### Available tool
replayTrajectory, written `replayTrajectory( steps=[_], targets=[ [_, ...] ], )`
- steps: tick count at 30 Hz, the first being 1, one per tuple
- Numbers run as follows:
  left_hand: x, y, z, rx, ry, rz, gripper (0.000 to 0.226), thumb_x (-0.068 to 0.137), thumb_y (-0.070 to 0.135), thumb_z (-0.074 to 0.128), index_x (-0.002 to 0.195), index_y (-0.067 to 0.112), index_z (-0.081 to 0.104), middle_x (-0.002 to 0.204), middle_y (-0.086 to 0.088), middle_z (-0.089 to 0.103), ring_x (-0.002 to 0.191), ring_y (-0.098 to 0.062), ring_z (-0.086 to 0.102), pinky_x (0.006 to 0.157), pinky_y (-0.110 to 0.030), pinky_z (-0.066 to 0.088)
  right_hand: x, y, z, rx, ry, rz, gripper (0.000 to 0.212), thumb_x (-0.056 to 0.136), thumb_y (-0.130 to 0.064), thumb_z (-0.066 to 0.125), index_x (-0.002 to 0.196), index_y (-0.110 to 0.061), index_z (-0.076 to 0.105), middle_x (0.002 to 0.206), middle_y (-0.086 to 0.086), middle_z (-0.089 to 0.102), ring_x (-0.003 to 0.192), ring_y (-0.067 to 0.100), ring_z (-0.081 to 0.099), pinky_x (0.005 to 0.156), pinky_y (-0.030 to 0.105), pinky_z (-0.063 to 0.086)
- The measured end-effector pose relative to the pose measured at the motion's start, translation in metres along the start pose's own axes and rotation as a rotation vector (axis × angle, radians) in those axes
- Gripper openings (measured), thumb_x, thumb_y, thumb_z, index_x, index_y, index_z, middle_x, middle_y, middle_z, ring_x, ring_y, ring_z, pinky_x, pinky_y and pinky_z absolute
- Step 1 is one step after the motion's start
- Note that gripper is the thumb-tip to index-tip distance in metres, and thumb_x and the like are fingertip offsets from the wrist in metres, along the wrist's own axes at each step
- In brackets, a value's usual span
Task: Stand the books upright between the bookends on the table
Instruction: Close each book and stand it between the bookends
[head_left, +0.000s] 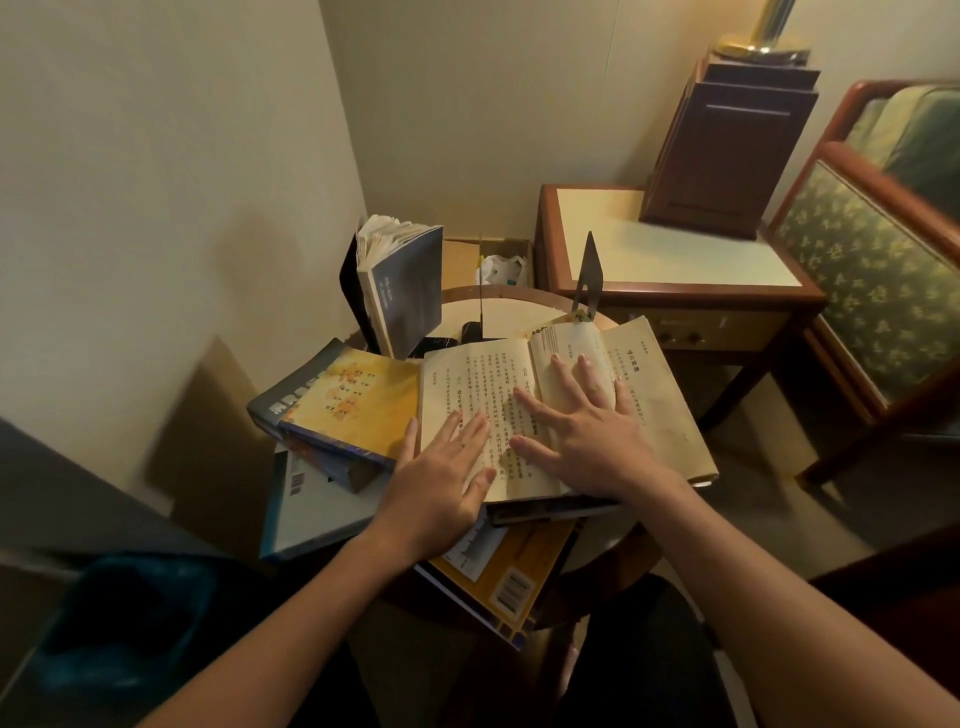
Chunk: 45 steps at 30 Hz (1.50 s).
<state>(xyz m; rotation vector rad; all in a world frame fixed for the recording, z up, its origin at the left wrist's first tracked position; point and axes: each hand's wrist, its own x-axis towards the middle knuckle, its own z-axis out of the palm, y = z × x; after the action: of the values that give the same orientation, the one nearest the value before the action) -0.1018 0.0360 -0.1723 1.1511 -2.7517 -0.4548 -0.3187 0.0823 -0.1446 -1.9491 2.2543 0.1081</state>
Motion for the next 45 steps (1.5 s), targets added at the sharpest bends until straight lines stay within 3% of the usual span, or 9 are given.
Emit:
replayTrajectory(
  steps=[12,18,26,28,30,32,34,40,45],
  targets=[
    [0.089,-0.016,-0.021,0.079,-0.057,-0.101,0.059,0.107,0.046,0.026,0.161,0.027,0.009,0.167,0.010,0.007,0.155,-0.019,0.002,0.122,-0.057,-0.009,-0.003,-0.003,-0.007,-0.001,-0.031,0.007,0.073,0.082,-0.089,0.013,0.146,-0.064,-0.009,0.160,-0.003,-0.032,0.143,0.028,-0.037,0.116,0.065,-0.013],
    [0.090,-0.030,-0.021,0.105,-0.010,-0.143,0.060,0.104,0.055,0.026,0.160,0.036,0.011,0.168,0.004,0.008,0.155,-0.027,0.008,0.122,-0.058,-0.006,-0.003,-0.001,-0.004,-0.007,-0.030,-0.001,0.073,0.081,-0.090,0.011,0.146,-0.064,-0.011,0.160,-0.003,-0.033,0.142,0.028,-0.038,0.116,0.066,-0.011],
    [0.108,-0.056,-0.037,0.059,-0.038,-0.379,0.100,0.081,0.091,0.023,0.157,0.026,0.027,0.150,-0.003,0.050,0.144,-0.030,0.038,0.116,-0.069,-0.010,-0.001,-0.001,-0.004,-0.012,-0.028,0.004,0.070,0.083,-0.089,0.010,0.145,-0.064,-0.013,0.158,-0.003,-0.035,0.142,0.028,-0.039,0.117,0.065,-0.013],
    [0.108,-0.054,-0.039,-0.052,0.020,-0.385,0.097,0.081,0.087,0.037,0.155,0.023,0.032,0.148,-0.003,0.052,0.140,-0.030,0.044,0.117,-0.069,-0.004,-0.001,0.000,-0.004,-0.004,-0.027,0.003,0.070,0.083,-0.089,0.010,0.145,-0.064,-0.013,0.159,-0.003,-0.035,0.142,0.028,-0.039,0.117,0.064,-0.013],
    [0.106,-0.052,-0.038,-0.179,0.109,-0.375,0.096,0.079,0.082,0.054,0.154,0.025,0.033,0.147,-0.004,0.052,0.133,-0.030,0.050,0.117,-0.065,0.015,-0.001,0.000,-0.003,0.003,-0.026,0.002,0.070,0.083,-0.089,0.010,0.145,-0.065,-0.012,0.159,-0.004,-0.034,0.142,0.027,-0.039,0.116,0.064,-0.014],
    [0.101,-0.049,-0.039,-0.365,0.200,-0.333,0.101,0.070,0.078,0.066,0.153,0.032,0.031,0.140,-0.005,0.056,0.120,-0.028,0.059,0.104,-0.059,0.044,0.000,0.000,-0.002,-0.001,-0.028,0.002,0.070,0.082,-0.089,0.009,0.145,-0.065,-0.013,0.159,-0.004,-0.034,0.142,0.028,-0.039,0.116,0.064,-0.014],
    [0.092,-0.044,-0.040,-0.508,0.252,-0.268,0.099,0.068,0.065,0.074,0.152,0.038,0.030,0.131,-0.004,0.059,0.107,-0.023,0.065,0.085,-0.049,0.059,0.000,0.000,-0.002,0.005,-0.024,0.005,0.071,0.082,-0.089,0.009,0.144,-0.065,-0.014,0.159,-0.004,-0.034,0.142,0.027,-0.039,0.116,0.065,-0.013],
    [0.048,-0.011,-0.040,-0.733,0.243,-0.330,0.075,0.080,0.022,0.083,0.146,0.032,0.049,0.141,0.004,0.054,0.109,-0.012,0.061,0.083,-0.032,0.060,-0.003,-0.001,-0.002,0.016,-0.018,0.003,0.071,0.083,-0.089,0.009,0.144,-0.064,-0.017,0.159,-0.004,-0.034,0.141,0.027,-0.040,0.116,0.064,-0.016],
    [0.025,0.000,-0.039,-0.817,0.205,-0.353,0.072,0.076,0.015,0.086,0.140,0.029,0.056,0.141,0.005,0.056,0.112,-0.014,0.063,0.081,-0.036,0.063,-0.005,-0.004,-0.004,0.043,-0.002,0.008,0.075,0.085,-0.086,0.011,0.148,-0.057,-0.016,0.160,-0.003,-0.033,0.141,0.026,-0.040,0.116,0.062,-0.016]
  ],
)
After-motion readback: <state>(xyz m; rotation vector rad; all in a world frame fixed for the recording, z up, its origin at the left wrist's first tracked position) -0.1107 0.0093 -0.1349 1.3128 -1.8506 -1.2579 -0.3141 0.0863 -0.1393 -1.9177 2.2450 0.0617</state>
